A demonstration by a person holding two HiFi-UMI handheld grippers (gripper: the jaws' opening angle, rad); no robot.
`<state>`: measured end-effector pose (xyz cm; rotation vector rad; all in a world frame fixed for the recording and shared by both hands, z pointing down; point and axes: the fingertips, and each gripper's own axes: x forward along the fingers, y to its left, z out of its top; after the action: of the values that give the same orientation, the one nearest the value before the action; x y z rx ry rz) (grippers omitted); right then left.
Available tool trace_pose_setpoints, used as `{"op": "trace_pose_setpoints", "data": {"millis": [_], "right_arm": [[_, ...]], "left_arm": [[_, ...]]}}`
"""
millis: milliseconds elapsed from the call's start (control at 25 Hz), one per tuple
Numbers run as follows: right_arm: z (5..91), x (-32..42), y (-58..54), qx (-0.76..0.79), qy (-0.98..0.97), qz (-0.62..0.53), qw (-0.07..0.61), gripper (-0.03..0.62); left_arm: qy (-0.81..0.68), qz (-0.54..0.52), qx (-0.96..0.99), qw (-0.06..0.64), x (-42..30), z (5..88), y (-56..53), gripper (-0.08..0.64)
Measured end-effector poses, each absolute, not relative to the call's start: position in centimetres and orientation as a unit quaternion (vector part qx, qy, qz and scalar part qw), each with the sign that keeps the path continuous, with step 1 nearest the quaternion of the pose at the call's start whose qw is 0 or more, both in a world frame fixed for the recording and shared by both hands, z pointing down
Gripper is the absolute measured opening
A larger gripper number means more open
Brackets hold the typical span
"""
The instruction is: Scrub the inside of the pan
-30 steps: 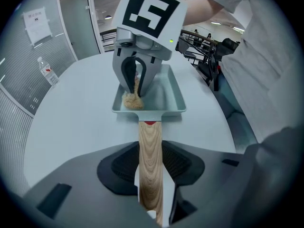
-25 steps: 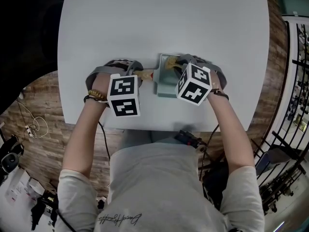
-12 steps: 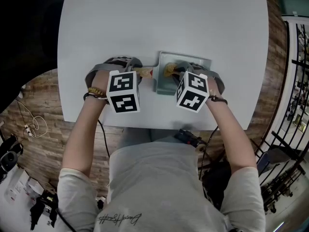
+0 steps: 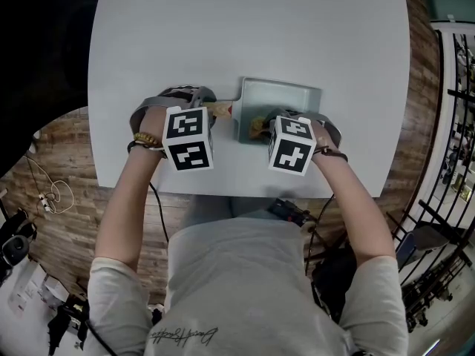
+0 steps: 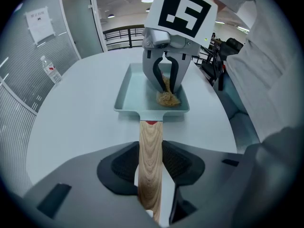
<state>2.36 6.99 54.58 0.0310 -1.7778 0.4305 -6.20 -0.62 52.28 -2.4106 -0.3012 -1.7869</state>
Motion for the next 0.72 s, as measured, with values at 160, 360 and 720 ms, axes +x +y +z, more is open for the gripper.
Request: {"op": "trace_pose_setpoints", "data": {"millis": [160, 360, 720], "right_arm": [[54.5, 2.2, 8.0, -0.013, -0.767, 0.202, 0.61, 0.063], [54.4, 2.2, 8.1, 0.0, -0.774, 0.179, 0.607, 0.063], [54.7, 3.8, 4.1, 0.072, -0.784, 0.127, 0.603, 0.063]], "left_arm": [[-0.099, -0.592, -0.797, 0.063, -6.2, 52.4, -0.7, 0.158], [-0.103, -0.595, -0.794, 0.066, -6.2, 52.2, -0.5, 0.158], [-0.116, -0.601, -0.787, 0.081, -6.3, 52.2, 0.0, 0.158]]}}
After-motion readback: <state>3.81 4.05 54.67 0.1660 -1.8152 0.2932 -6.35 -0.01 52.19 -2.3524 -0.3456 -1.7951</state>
